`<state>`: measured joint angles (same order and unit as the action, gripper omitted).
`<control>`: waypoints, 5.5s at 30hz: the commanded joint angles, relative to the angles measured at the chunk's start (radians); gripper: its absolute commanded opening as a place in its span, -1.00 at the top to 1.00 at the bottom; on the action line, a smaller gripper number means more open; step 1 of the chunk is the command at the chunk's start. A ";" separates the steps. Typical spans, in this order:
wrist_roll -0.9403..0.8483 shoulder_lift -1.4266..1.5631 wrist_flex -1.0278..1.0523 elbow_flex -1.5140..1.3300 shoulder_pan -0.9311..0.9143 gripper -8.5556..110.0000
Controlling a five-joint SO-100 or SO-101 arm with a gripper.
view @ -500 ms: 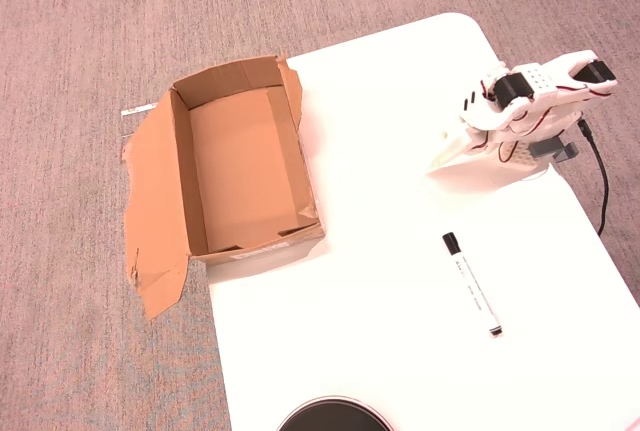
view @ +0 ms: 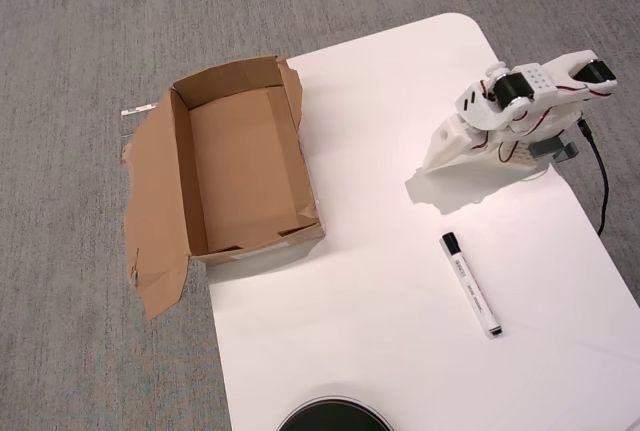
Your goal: Grasp a pen and put it in the box.
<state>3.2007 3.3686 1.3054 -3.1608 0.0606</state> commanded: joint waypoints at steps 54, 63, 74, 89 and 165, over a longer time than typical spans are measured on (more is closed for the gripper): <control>0.085 0.060 0.014 -0.028 -0.001 0.84; 0.085 0.060 0.014 -0.028 -0.001 0.84; 0.085 0.060 0.014 -0.028 -0.001 0.84; 0.084 0.060 -0.002 -0.028 0.022 0.84; 0.100 -0.281 -0.236 0.601 0.884 0.84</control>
<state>3.2068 3.1370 1.1459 -2.5947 0.9411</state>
